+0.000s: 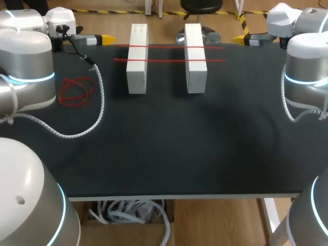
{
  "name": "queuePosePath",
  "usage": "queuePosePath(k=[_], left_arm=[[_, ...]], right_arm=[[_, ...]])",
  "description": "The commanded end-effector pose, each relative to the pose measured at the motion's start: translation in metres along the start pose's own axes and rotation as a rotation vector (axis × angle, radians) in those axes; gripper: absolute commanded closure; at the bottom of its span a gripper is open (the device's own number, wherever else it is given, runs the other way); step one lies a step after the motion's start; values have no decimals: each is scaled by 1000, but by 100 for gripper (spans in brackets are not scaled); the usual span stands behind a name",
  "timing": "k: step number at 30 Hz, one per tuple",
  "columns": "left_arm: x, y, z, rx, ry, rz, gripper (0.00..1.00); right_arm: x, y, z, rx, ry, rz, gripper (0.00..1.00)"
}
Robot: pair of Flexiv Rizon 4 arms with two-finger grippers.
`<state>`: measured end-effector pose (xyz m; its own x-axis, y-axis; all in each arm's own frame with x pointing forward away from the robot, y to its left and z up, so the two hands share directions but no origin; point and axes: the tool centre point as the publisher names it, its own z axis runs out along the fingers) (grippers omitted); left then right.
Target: Grab the tape and strap the tape.
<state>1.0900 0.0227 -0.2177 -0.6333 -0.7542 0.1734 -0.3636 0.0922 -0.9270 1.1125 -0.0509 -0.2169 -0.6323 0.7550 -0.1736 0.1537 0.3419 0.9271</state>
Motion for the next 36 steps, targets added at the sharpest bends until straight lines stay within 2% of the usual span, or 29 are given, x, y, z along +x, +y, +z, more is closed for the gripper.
queuePosePath(k=[1, 23, 25, 26, 30, 32, 36], left_arm=[[0, 0, 0, 0, -1, 1, 0], [0, 0, 0, 0, -1, 1, 0], [7, -3, 8, 76, 71, 154, 0], [10, -3, 11, 79, 117, 230, 0], [14, -4, 14, 121, 296, 354, 0], [14, -1, 17, 108, 346, 387, 0], [17, 12, 20, 53, 534, 497, 0]], right_arm=[[0, 0, 0, 0, 0, 0, 0], [0, 0, 0, 0, 0, 0, 0], [0, 0, 0, 0, 0, 0, 0], [0, 0, 0, 0, 0, 0, 0], [0, 0, 0, 0, 0, 0, 0], [0, 0, 0, 0, 0, 0, 0], [0, 0, 0, 0, 0, 0, 0]])
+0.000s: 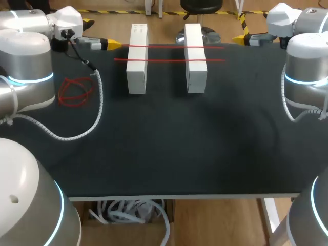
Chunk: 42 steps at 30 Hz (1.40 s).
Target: Grab the tape and strap the tape.
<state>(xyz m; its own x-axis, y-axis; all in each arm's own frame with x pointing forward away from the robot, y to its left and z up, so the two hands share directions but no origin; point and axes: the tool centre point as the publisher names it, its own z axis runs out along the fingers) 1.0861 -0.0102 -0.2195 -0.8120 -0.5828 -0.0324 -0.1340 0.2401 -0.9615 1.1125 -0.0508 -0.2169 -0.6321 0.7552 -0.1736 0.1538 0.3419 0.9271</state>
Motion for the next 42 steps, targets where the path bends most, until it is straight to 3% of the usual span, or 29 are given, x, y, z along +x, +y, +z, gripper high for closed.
queuePosePath(k=[1, 4, 8, 12, 19, 22, 25, 27, 32, 34, 35, 36, 38, 42], left_arm=[[-5, 18, -1, 7, 403, 238, 0], [0, 26, -2, -20, 461, 287, 0], [8, 36, 4, -67, 449, 273, 0], [16, 42, 14, -74, 450, 103, 0], [19, 55, 28, -110, 439, -45, 0], [16, 58, 32, -115, 416, -47, 0], [16, 62, 34, -110, 420, -29, 13], [18, 63, 36, -91, 436, -10, 53], [23, 65, 40, -51, 463, 43, 52], [23, 65, 42, -39, 478, 50, 23], [23, 65, 42, -37, 489, 61, 55], [24, 67, 42, -42, 484, 81, 57], [24, 68, 44, -39, 488, 81, 45], [24, 68, 48, -28, 483, 95, 43]], right_arm=[[0, 0, 0, 0, 0, 0, 0], [0, 0, 0, 0, 0, 0, 0], [0, 0, 0, 0, 0, 0, 0], [0, 0, 0, 0, 0, 0, 0], [0, 0, 0, 0, 0, 0, 0], [0, 0, 0, 0, 0, 0, 0], [0, 0, 0, 0, 0, 0, 0], [0, 0, 0, 0, 0, 0, 0], [0, 0, 0, 0, 0, 0, 0], [0, 0, 0, 0, 0, 0, 0], [0, 0, 0, 0, 0, 0, 0], [0, 0, 0, 0, 0, 0, 0], [0, 0, 0, 0, 0, 0, 0], [0, 0, 0, 0, 0, 0, 0]])
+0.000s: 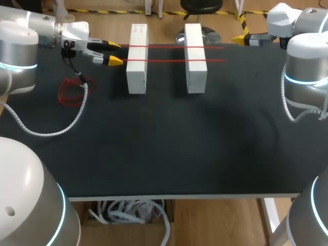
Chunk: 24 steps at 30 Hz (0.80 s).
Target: Grab the tape and strap the tape.
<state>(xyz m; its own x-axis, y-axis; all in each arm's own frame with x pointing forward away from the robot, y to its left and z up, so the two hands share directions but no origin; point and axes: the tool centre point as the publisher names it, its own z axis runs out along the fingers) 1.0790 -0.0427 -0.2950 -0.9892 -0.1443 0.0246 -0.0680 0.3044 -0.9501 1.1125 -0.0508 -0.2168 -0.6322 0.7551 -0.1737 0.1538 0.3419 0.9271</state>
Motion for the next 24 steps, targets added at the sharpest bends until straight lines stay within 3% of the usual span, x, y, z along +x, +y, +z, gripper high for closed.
queuePosePath(k=[1, 4, 5, 9, 11, 14, 24], left_arm=[[-6, 3, 5, 12, 11, 16, 36], [-8, 2, 6, 27, 15, 24, 40], [-9, 2, 7, 28, 12, 26, 50], [-12, 3, 7, 44, 25, 36, 50], [-13, 3, 6, 47, 25, 38, 57], [-15, 5, 6, 53, 25, 40, 50], [-14, 10, 7, 71, 25, 88, 51]], right_arm=[[0, 0, 0, 0, 0, 0, 0], [0, 0, 0, 0, 0, 0, 0], [0, 0, 0, 0, 0, 0, 0], [0, 0, 0, 0, 0, 0, 0], [0, 0, 0, 0, 0, 0, 0], [0, 0, 0, 0, 0, 0, 0], [0, 0, 0, 0, 0, 0, 0]])
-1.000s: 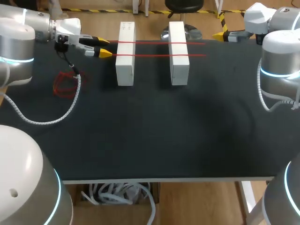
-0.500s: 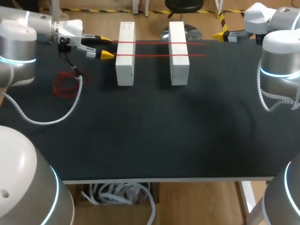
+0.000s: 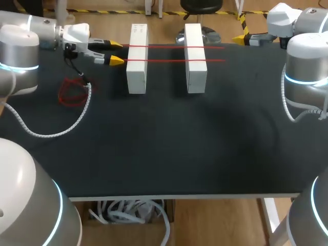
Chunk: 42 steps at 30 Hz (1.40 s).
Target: Grab the tape and strap the tape.
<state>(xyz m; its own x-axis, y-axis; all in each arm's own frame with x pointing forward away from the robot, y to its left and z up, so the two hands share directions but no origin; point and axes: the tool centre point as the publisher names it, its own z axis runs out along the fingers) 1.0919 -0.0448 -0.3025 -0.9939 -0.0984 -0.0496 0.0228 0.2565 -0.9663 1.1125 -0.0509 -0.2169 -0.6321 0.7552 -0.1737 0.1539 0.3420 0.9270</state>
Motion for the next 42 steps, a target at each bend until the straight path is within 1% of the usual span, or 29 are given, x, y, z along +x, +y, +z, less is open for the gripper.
queuePosePath(k=[1, 4, 5, 6, 7, 8, 9, 16, 20, 27, 31, 32, 38, 42], left_arm=[[-1, 6, 1, 12, -1, 5, 51], [-2, 8, 0, 14, -8, 6, 52], [-3, 9, -1, 16, -7, 1, 54], [-3, 11, -2, 16, -9, 2, 59], [-4, 12, -2, 14, -12, 2, 58], [-4, 14, -3, 13, -11, 0, 53], [-4, 15, -4, 9, -12, 4, 52], [-5, 23, -10, -1, -19, 5, 51], [-5, 26, -12, -3, -21, -2, 52], [-6, 25, -14, 7, -9, -8, 51], [-4, 24, -16, 8, 13, -12, 48], [-4, 24, -16, 9, 16, -12, 50], [-2, 23, -14, 11, 30, -18, 55], [-3, 22, -14, 13, 33, -17, 52]], right_arm=[[0, 0, 0, 0, 0, 0, 0], [0, 0, 0, 0, 0, 0, 0], [0, 0, 0, 0, 0, 0, 0], [0, 0, 0, 0, 0, 0, 0], [0, 0, 0, 0, 0, 0, 0], [0, 0, 0, 0, 0, 0, 0], [0, 0, 0, 0, 0, 0, 0], [0, 0, 0, 0, 0, 0, 0], [0, 0, 0, 0, 0, 0, 0], [0, 0, 0, 0, 0, 0, 0], [0, 0, 0, 0, 0, 0, 0], [0, 0, 0, 0, 0, 0, 0], [0, 0, 0, 0, 0, 0, 0], [0, 0, 0, 0, 0, 0, 0]])
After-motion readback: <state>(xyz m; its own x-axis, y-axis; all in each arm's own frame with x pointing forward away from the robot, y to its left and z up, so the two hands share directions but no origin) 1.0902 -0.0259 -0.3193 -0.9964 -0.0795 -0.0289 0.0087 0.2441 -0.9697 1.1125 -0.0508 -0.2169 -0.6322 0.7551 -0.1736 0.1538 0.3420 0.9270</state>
